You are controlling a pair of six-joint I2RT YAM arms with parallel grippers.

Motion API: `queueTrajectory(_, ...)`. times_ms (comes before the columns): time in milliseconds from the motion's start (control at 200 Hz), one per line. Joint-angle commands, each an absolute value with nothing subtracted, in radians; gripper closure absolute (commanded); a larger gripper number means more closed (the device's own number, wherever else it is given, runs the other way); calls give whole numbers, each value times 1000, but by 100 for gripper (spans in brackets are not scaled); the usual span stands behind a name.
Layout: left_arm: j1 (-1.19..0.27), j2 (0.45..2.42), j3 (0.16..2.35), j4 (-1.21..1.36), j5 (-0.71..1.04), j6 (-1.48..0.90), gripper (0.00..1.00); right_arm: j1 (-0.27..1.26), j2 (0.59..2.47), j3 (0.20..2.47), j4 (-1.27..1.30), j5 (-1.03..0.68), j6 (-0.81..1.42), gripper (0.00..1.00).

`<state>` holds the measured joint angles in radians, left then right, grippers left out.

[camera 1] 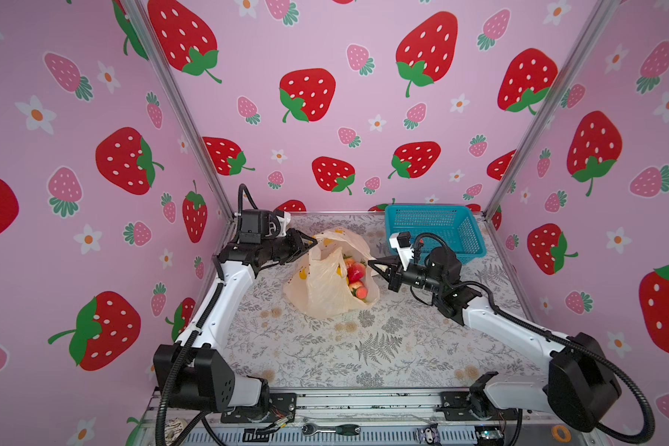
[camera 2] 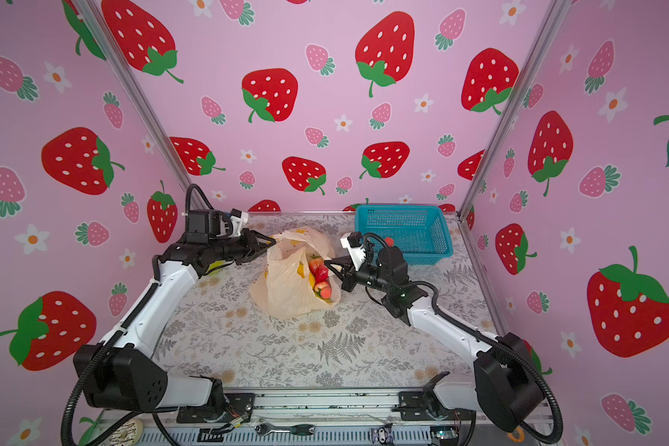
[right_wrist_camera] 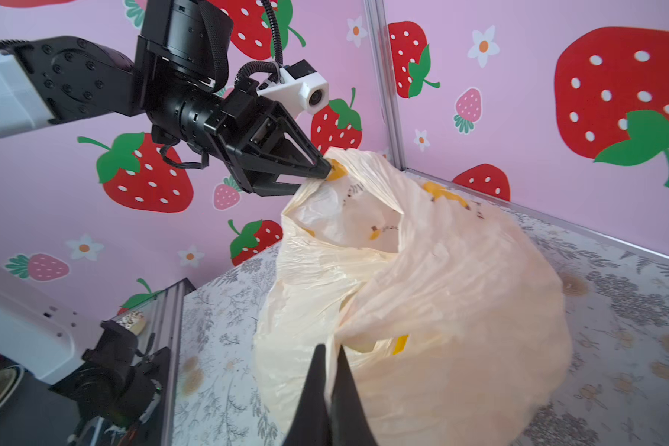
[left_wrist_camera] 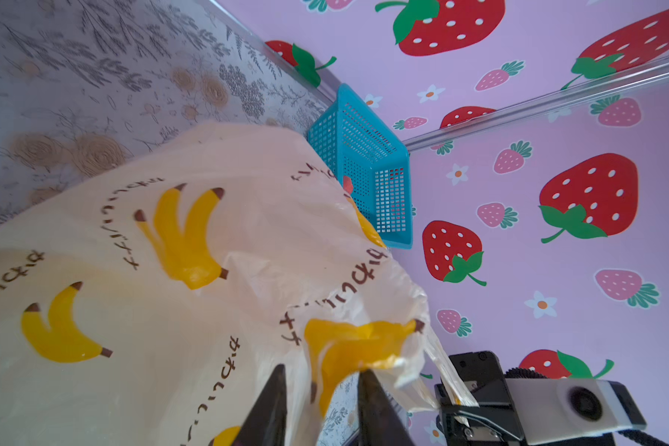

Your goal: Place the fake fruits into the plastic bag and tie a complex knot

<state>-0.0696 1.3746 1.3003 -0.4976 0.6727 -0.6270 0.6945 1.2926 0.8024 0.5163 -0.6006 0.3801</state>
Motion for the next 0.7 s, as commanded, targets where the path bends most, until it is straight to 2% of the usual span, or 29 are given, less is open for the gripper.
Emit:
queueTrajectory(0, -52, 1307, 1339, -556, 550, -553, 56, 707, 1274, 801, 535, -612, 494, 100)
queueTrajectory(130, -123, 1218, 1364, -638, 308, -469, 49, 703, 1299, 829, 512, -542, 531, 100)
queueTrajectory(250, -329, 1187, 1414, -751, -48, -353, 46, 696, 1334, 848, 553, -540, 579, 100)
queueTrajectory(320, -442, 1187, 1417, -791, -177, -308, 47, 681, 1347, 846, 599, -554, 621, 100)
queueTrajectory(495, -668, 1242, 1367, -753, -318, -172, 53, 630, 1392, 833, 746, -632, 762, 100)
queueTrajectory(695, -756, 1384, 1419, -763, -386, -48, 55, 595, 1407, 792, 872, -668, 890, 100)
